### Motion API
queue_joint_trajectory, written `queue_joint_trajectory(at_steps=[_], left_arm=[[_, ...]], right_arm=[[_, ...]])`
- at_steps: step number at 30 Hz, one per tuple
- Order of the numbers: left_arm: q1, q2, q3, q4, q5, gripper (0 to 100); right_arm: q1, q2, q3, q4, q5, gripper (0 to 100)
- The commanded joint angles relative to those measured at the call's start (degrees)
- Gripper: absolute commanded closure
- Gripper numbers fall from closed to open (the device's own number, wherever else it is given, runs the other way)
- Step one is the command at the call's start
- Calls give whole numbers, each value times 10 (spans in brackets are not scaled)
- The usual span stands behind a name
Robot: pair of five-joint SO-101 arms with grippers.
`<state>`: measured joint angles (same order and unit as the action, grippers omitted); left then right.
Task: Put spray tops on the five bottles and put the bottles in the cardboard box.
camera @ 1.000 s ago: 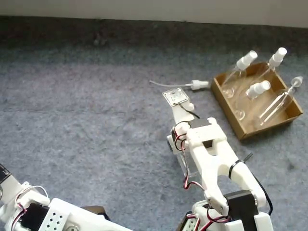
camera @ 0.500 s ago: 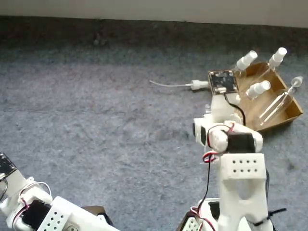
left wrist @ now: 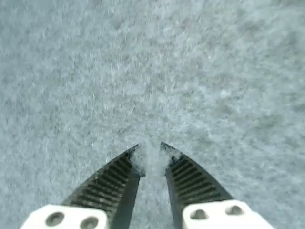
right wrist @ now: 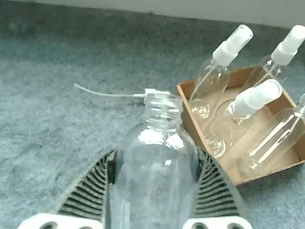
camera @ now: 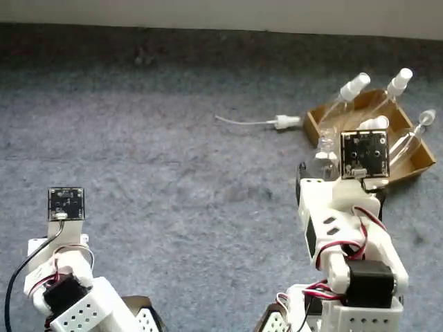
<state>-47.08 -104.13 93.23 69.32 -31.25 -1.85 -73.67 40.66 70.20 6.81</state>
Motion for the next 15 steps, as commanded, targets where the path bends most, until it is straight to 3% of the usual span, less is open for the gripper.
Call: queue_joint_trajectory(at_steps=[1,4,10,15], left_arm=[[87,0,-115,47,-4,995],[130,0,-174,85,-4,995],[162,8,-224,86,-8,995],[198,124,-313,87,-8,995]], right_arm=[[7,-45,-2,3,-7,957],[7,-82,34,3,-7,957],[7,-166,93,-2,-7,957],[7,-231,135,-3,-5,957]])
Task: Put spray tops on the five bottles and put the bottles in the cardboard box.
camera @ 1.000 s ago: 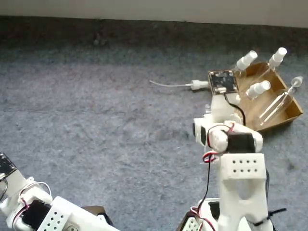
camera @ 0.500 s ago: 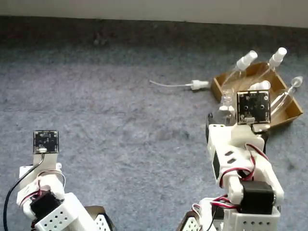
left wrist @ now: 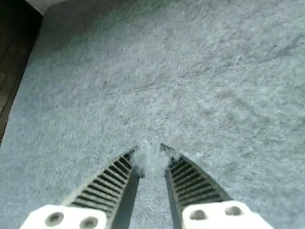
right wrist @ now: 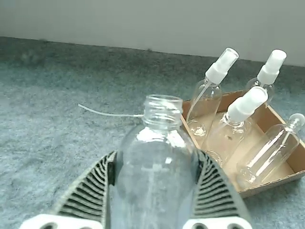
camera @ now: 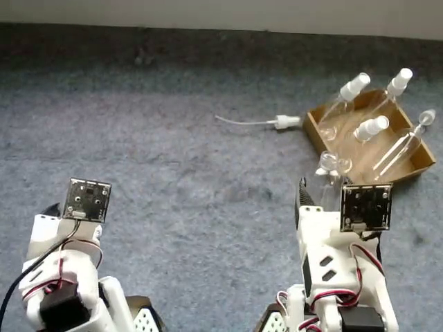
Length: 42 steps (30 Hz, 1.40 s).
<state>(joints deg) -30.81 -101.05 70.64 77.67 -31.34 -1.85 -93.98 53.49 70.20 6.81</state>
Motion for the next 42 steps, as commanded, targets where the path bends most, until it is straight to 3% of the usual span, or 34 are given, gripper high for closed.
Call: queue_joint_trajectory(at_steps=[1,6,13,17,22,26,35,42], left_arm=[[44,130,-111,4,-7,995],[89,286,-242,4,-7,995],[186,402,-340,3,-9,992],[269,464,-356,-25,-70,992],[335,549,-355,-137,-137,992],[365,632,-356,-248,-165,992],[448,815,-357,-522,-168,992],[522,911,-357,-604,-169,992]], right_arm=[[6,-37,15,-7,-4,957],[7,-73,71,-61,-7,957],[7,-97,132,-95,-7,957],[9,-113,153,-93,-7,957],[15,-113,170,-94,-7,957],[78,-113,171,-99,-8,957],[155,-113,228,-179,-8,957],[185,-114,256,-211,-8,957]])
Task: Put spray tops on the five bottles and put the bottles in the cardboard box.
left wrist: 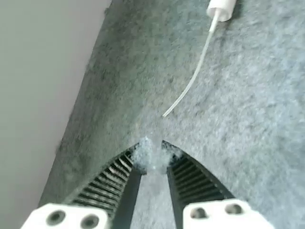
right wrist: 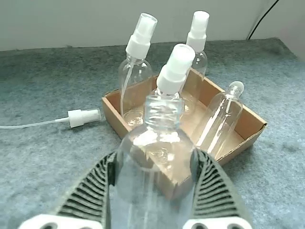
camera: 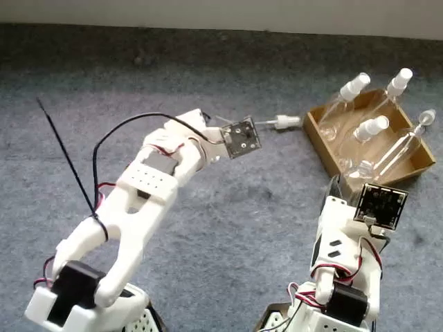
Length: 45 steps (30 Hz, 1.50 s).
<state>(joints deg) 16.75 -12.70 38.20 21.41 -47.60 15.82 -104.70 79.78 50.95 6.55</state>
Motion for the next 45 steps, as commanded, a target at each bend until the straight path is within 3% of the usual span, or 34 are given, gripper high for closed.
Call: queue_joint_trajectory(at_steps=[1,13,19,24,35,45], left_arm=[[56,39,-33,-52,-6,992],[122,238,-58,-337,-5,992],[124,373,-212,-345,-4,990],[124,463,-291,-345,-3,906],[125,463,-317,-330,-3,806],[132,563,-468,-329,-3,819]], right_arm=[[8,-7,-7,-18,-5,957],[8,-7,-5,5,-5,957],[8,-7,-1,7,-5,957],[8,-7,-1,7,-5,957],[6,-7,0,5,-5,957],[6,-7,0,5,-5,957]])
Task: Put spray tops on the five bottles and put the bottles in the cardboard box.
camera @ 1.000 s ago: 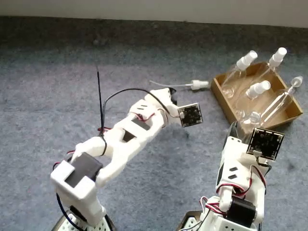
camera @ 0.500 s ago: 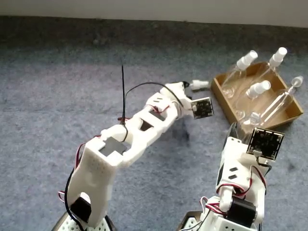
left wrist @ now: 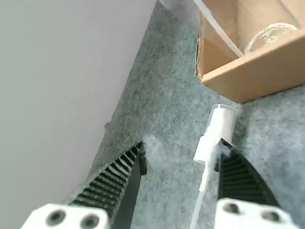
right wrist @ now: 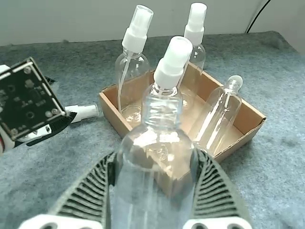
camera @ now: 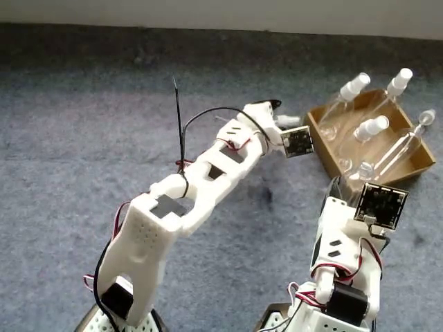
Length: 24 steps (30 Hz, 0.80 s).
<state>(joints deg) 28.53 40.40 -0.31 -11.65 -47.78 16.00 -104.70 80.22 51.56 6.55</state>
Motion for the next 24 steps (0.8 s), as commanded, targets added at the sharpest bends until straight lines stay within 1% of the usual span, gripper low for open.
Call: queue_joint_trajectory(at_steps=[1,9,14,17,24], left_arm=[[15,51,-102,2,-1,819],[17,177,-232,2,-1,830],[17,208,-260,2,-4,1000],[16,208,-257,2,-4,969],[12,207,-256,4,-4,996]], right_arm=[[4,-7,-5,-1,-5,957],[4,-7,-5,-1,-5,957],[4,-7,-5,-1,-5,957],[4,-7,-5,-1,-5,957],[3,-7,-5,-1,-5,957]])
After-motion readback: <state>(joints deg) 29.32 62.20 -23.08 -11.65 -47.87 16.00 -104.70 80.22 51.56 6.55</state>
